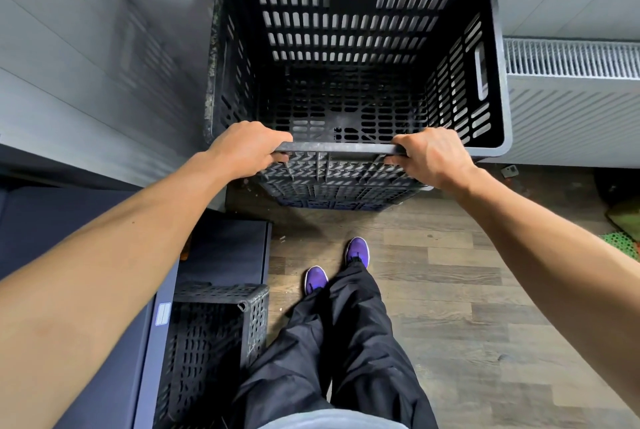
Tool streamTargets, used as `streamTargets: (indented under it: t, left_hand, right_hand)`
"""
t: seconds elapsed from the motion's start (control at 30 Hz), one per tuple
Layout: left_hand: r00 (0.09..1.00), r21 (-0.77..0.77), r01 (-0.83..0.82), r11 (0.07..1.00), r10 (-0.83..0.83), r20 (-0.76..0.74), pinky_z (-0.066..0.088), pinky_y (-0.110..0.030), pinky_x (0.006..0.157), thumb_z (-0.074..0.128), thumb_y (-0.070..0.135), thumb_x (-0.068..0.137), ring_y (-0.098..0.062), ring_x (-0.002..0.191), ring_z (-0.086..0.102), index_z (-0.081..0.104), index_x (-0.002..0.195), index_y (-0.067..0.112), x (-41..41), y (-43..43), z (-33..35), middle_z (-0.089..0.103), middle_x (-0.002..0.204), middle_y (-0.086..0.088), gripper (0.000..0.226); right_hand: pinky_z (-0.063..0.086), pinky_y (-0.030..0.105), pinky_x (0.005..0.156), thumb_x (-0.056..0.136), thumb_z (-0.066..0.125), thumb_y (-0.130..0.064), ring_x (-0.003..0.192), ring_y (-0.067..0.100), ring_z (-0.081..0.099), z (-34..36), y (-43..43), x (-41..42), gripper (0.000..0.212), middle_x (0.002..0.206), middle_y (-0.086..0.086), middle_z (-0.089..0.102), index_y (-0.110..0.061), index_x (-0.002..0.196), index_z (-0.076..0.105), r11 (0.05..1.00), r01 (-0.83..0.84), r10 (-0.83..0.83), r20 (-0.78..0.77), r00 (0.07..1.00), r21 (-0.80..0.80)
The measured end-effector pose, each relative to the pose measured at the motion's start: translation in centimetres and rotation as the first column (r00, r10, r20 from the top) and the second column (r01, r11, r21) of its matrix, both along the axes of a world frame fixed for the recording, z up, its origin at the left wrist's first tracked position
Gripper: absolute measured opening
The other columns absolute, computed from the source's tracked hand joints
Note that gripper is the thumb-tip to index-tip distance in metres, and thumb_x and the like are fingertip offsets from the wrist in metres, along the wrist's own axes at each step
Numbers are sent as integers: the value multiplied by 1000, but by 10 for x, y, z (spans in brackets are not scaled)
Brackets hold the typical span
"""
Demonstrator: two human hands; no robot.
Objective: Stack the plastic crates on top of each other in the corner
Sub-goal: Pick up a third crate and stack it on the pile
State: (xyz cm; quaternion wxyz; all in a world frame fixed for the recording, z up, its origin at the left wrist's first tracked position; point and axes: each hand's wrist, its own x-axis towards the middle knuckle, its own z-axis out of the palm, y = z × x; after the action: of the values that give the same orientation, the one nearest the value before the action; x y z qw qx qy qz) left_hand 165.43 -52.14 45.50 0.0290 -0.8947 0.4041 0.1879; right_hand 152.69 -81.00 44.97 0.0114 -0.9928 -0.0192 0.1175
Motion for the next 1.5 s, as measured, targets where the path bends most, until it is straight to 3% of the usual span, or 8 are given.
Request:
streamTargets:
  t: [0.13,0.47,0.77,1.03,1.23,1.5]
  left_hand:
    - [1000,-4,4,1000,-4,16,44,-32,59,59,20,96,-22,60,55,52,138,21,-1,4,-1,52,64,2,42]
    - [998,-40,-1,999,3,62,51,-38,58,57,26,98,-28,62,62,56,127,21,1,1,1,64,64,-5,30]
    - [998,-59,-2,998,6,69,38,-31,57,59,27,97,-29,67,63,56,129,21,2,2,-3,67,72,-7,33]
    - [996,-80,11,997,-4,92,36,-31,57,60,26,96,-22,59,49,57,128,20,3,4,-7,52,62,1,33]
    - [996,-113,8,994,2,89,41,-32,56,59,34,97,-29,68,65,59,121,23,-3,10,-8,68,70,-5,26]
    - [997,-118,-20,993,28,69,46,-36,64,57,24,97,-32,78,67,54,135,20,-2,5,-5,72,84,-11,39]
  right_hand:
    - [41,35,62,95,53,-47,75,32,67,-3,5,-6,32,78,8,69,-18,101,63,1000,13,-13,-1,1000,11]
    - [43,33,56,93,55,-49,64,31,65,-7,6,-5,34,67,7,65,-16,98,61,998,38,-36,49,998,-52]
    - [45,34,58,93,53,-53,66,32,65,-6,3,-2,36,68,6,65,-18,96,61,999,16,-15,39,999,-43]
    - [39,32,55,93,53,-52,67,33,66,-8,4,-5,36,69,7,66,-17,96,61,999,22,-19,62,998,-46]
    - [39,31,54,94,51,-51,63,31,65,-2,2,-3,35,60,-2,50,-18,94,60,999,-30,30,16,999,-40]
    - [42,31,54,93,51,-55,62,28,63,-4,0,1,37,62,-2,53,-19,96,60,999,-28,29,12,1000,-39]
